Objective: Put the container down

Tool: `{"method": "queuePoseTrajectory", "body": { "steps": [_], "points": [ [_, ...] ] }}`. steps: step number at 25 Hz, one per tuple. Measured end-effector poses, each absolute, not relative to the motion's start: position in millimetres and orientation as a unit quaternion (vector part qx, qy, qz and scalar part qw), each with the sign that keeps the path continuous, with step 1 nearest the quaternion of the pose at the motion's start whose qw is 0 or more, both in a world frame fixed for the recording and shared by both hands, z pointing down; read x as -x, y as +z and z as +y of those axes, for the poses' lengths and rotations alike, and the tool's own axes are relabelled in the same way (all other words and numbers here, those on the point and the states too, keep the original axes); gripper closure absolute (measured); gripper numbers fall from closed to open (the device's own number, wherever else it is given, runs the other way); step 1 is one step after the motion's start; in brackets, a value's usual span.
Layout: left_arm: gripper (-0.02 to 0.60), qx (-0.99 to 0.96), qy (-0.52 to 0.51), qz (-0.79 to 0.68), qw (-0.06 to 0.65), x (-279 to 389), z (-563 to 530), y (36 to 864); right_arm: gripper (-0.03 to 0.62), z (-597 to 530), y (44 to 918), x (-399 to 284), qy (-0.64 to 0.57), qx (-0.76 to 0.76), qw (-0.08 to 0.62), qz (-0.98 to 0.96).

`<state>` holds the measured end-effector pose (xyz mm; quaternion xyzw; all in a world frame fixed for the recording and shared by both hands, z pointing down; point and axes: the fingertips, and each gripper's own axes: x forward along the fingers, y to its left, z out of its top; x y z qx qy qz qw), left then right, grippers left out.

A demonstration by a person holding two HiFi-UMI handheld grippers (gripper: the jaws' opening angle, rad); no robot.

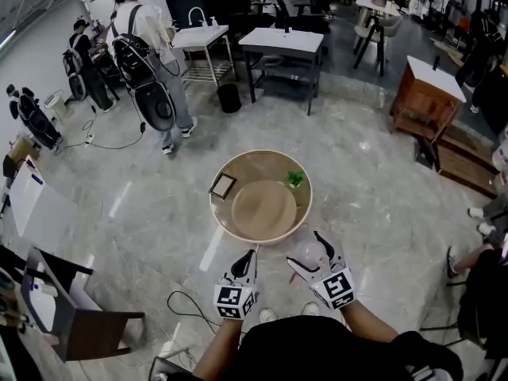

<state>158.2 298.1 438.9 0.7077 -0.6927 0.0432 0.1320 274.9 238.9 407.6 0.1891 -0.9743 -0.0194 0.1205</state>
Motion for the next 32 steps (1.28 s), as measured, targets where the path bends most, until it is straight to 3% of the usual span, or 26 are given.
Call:
{"method": "queuePoseTrajectory", "body": {
  "steps": [12,32],
  "points": [
    [0.589,-0.718,0.042,-0.683,0.124,-107.8,309.2,436.7,0.183,243.2,385.0,-227.0,-0.035,-0.216,0.080,-0.972],
    [0.589,-0.698,0.059,-0.700,0.139,11.0,182.4,445.3,0.181,101.9,432.7,-109.3,-0.025,-0.195,0.143,-0.970]
  ]
}}
